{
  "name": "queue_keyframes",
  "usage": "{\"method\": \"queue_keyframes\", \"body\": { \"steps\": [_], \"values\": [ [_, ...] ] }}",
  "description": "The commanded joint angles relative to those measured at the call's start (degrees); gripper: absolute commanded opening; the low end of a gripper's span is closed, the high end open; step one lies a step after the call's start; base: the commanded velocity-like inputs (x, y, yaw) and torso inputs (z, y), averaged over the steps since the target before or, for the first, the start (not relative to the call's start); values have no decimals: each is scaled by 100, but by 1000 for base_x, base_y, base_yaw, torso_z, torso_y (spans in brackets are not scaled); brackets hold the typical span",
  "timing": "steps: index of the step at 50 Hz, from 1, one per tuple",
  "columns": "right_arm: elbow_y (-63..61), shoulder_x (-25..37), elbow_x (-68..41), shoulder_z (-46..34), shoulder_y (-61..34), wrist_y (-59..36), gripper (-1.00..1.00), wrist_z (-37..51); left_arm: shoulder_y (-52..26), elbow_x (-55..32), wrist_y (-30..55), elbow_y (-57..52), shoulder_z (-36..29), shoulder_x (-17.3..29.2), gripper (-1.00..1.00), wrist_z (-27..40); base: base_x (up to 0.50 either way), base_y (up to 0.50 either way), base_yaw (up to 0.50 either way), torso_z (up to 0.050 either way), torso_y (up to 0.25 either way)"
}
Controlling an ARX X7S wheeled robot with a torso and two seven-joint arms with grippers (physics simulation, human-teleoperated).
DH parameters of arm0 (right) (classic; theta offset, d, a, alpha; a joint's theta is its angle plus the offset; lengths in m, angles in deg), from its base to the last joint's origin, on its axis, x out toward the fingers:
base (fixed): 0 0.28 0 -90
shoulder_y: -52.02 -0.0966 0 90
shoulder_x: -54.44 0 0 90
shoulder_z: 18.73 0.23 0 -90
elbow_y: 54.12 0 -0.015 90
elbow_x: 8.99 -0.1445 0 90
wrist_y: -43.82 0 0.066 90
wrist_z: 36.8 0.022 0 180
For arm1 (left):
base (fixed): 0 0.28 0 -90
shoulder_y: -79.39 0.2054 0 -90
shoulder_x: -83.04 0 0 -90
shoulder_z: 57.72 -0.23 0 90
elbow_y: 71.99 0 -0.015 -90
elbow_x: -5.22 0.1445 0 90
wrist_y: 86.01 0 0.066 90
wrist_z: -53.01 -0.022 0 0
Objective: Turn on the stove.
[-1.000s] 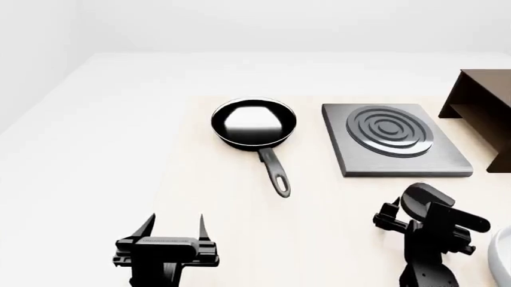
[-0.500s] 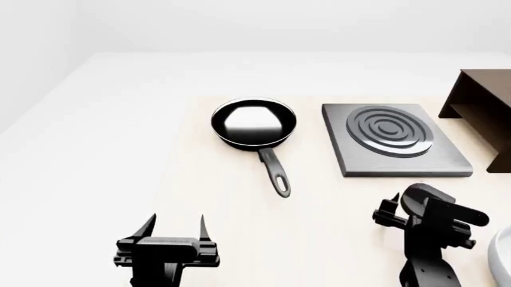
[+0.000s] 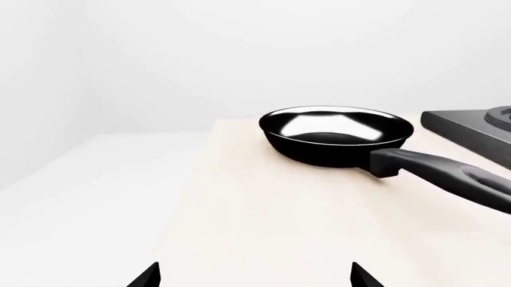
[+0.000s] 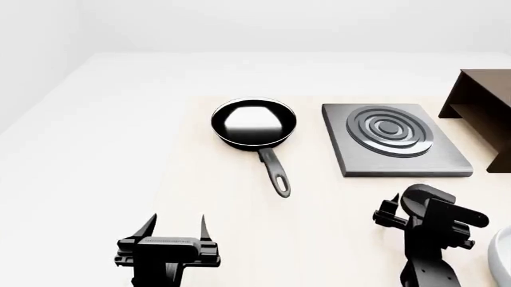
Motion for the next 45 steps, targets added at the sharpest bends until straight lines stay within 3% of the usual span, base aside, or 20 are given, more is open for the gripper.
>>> {"method": "queue_keyframes", "body": {
  "steps": [1,20,45],
  "values": [
    [259,-1,-10,10,-59,151,100,-57,-27,-10,-23,58,-28,5,100,23,0,0,0,0,0],
    [-347,101,-69,32,179,-181,100,65,-40,-15,-44,89,-89,32,100,60,0,0,0,0,0],
    [285,160,-97,54,-268,23,100,-204,-57,3,-67,109,-188,51,100,120,0,0,0,0,0]
  ]
}}
